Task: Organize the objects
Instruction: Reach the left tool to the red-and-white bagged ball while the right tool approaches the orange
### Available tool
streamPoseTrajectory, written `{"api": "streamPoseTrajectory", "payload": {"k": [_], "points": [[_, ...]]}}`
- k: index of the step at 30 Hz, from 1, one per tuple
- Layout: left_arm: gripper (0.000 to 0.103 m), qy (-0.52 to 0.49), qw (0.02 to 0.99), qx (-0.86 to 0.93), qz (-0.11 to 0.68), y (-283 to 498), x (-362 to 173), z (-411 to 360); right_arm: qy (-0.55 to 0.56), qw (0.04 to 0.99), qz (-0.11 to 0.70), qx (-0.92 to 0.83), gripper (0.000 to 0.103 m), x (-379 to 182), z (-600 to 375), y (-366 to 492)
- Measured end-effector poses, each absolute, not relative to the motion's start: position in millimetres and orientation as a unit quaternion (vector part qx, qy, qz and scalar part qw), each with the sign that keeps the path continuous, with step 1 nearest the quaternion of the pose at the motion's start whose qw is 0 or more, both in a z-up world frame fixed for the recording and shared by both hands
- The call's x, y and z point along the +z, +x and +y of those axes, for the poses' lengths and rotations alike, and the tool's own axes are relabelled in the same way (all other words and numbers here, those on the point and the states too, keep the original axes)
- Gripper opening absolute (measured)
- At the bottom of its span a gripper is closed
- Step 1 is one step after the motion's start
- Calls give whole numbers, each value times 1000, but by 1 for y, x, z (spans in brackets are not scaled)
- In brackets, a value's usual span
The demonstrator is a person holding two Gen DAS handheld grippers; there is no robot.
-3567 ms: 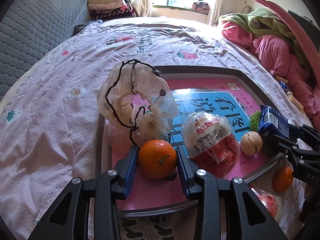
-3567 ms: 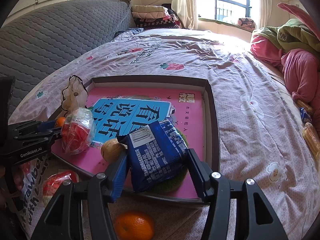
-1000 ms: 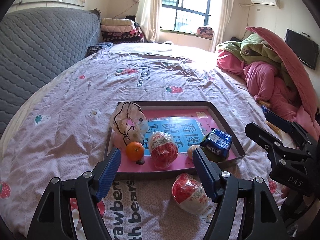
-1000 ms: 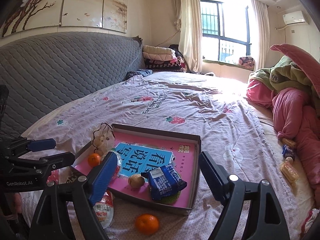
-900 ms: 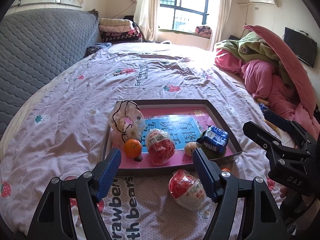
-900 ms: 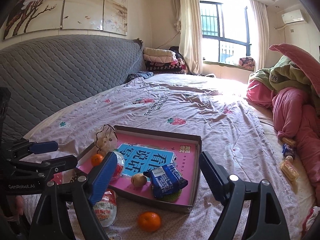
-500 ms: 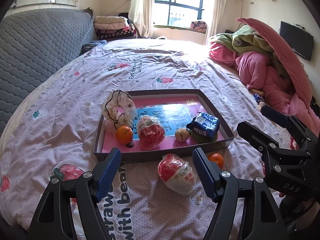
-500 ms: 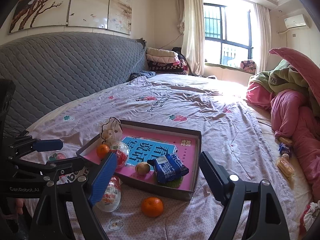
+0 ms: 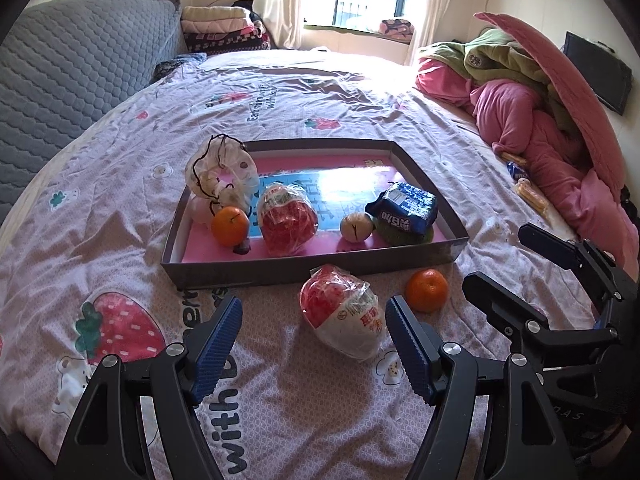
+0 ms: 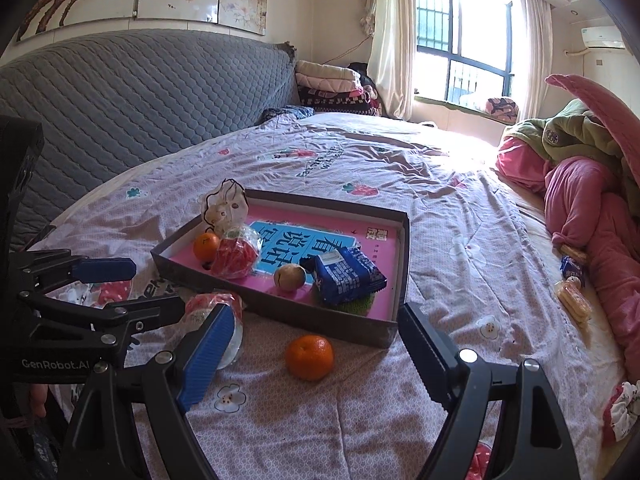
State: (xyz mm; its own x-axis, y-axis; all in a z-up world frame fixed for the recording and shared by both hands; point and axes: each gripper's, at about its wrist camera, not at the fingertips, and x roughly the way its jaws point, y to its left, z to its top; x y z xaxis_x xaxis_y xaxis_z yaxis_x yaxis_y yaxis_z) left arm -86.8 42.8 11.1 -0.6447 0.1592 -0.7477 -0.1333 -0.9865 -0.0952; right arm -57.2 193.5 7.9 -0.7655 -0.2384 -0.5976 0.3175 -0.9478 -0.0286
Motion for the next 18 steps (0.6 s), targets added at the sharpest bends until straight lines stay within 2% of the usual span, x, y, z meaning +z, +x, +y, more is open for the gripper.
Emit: {"api": "streamPoseTrajectory", "payload": {"k": [18], "points": [[75,-460,81,883,-46,-109,-19,46,361,153,100,-914,83,-24,180,-58]]}}
